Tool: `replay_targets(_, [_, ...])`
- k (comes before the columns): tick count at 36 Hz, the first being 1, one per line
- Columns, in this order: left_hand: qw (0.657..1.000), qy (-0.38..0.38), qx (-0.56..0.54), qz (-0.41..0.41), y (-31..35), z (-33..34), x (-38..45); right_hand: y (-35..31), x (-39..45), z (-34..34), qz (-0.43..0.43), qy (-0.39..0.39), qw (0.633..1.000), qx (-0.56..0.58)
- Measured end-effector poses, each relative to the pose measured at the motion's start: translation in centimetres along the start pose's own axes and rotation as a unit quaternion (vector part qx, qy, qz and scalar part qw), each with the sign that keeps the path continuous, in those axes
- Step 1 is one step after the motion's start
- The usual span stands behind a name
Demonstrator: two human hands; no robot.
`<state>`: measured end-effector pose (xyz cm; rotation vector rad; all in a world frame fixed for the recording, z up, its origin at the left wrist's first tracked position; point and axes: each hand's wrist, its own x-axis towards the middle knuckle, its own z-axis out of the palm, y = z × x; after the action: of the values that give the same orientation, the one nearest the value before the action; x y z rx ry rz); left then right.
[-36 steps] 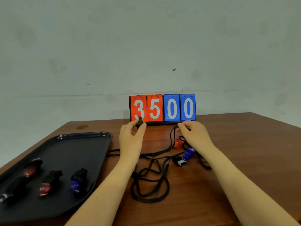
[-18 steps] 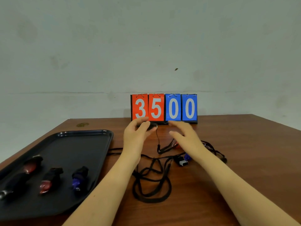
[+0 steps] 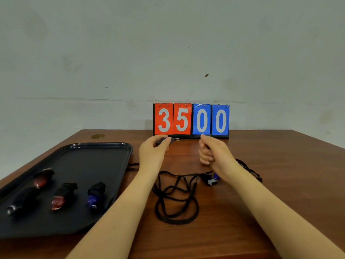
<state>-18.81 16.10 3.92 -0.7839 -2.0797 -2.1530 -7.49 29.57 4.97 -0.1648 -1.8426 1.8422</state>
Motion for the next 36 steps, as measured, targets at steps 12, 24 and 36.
replay_targets(12, [0.902,-0.238,0.343,0.107,-1.4,0.4,-0.7,0.1,0.9,-2.2,-0.016,0.115,0.973,0.197])
replay_targets(24, [0.984,-0.164,-0.014,-0.073,-0.4,0.7,-0.4,0.3,1.3,-3.3,0.004,0.175,0.965,0.196])
replay_targets(36, [0.902,-0.136,-0.381,-0.149,0.6,0.2,-0.2,1.3,0.9,-1.5,-0.043,0.170,0.934,-0.312])
